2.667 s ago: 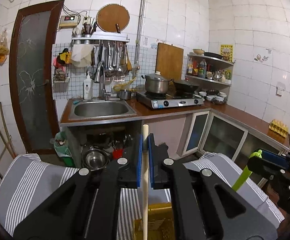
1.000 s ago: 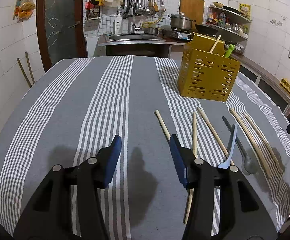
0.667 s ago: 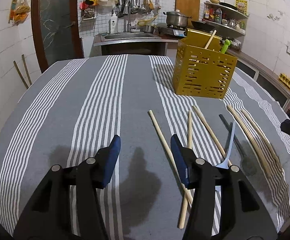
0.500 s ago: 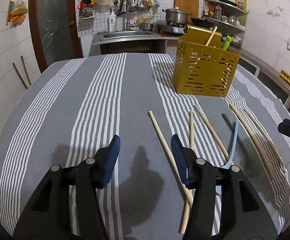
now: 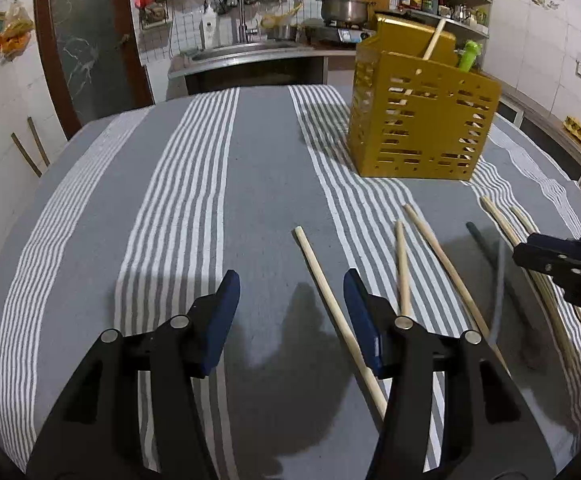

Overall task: Organize utensils
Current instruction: 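Move both open tools back down over the remaining utensils, then grasp the light blue spoon with the right tool while the left tool grasps a chopstick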

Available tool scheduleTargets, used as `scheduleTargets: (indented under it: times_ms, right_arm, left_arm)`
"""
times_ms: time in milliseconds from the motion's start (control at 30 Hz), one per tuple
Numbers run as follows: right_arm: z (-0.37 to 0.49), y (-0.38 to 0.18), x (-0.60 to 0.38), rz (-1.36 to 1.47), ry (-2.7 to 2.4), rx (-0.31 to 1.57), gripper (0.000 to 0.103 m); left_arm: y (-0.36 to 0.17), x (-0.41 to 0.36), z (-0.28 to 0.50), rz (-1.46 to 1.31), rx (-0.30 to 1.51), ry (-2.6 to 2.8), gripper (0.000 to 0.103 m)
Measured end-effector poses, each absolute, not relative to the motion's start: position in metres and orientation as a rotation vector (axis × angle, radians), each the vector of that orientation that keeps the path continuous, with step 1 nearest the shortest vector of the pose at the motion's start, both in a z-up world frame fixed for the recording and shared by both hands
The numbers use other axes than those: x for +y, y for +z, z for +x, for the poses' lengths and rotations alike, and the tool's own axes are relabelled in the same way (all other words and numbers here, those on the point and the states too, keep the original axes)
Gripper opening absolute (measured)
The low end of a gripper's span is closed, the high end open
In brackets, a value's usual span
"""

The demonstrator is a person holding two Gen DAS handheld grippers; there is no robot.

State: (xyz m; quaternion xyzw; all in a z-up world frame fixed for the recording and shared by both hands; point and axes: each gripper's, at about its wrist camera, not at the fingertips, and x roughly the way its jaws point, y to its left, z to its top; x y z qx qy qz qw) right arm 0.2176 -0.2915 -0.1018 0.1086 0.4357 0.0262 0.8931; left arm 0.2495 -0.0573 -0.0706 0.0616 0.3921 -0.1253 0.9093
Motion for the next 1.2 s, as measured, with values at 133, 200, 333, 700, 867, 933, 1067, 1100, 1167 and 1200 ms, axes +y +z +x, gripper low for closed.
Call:
scheduleTargets:
  times_ms: [133,200,333,700,867,933,1067,1100,1167,1200]
  right_arm:
    - [0.233,-0.113,-0.293,0.261,0.026,0.95,0.025]
    - [0.239,-0.118,-0.291,0.257,0.018,0.969,0.024]
    - [0.245,-0.12,-0.288,0.242,-0.002,0.984,0.02]
    - [0.254,-0.123,-0.28,0.105,0.124,1.003,0.008]
    - [0.252,-0.123,-0.275,0.05,0.105,1.023,0.009]
    - [0.25,-0.122,-0.274,0.019,0.093,1.038,0.01]
    - [0.242,-0.121,-0.277,0.021,0.1,1.058,0.035]
    - [0.242,-0.121,-0.277,0.02,0.104,1.059,0.041]
    - [0.241,-0.122,-0.277,0.013,0.107,1.063,0.042]
    - [0.241,-0.124,-0.277,0.011,0.109,1.065,0.042]
  left_arm:
    - [-0.072,-0.06,0.267,0.13,0.83,-0.247,0.053]
    - [-0.073,-0.061,0.275,0.126,0.842,-0.244,0.053]
    - [-0.079,-0.066,0.284,0.122,0.87,-0.254,0.053]
    - [-0.098,-0.078,0.293,0.141,0.927,-0.288,0.053]
    - [-0.1,-0.079,0.295,0.153,0.935,-0.285,0.053]
    - [-0.099,-0.077,0.295,0.152,0.94,-0.288,0.053]
    - [-0.099,-0.069,0.295,0.11,0.962,-0.301,0.053]
    - [-0.099,-0.067,0.295,0.1,0.966,-0.304,0.053]
    - [-0.099,-0.066,0.297,0.094,0.971,-0.305,0.053]
    - [-0.099,-0.067,0.298,0.095,0.973,-0.304,0.053]
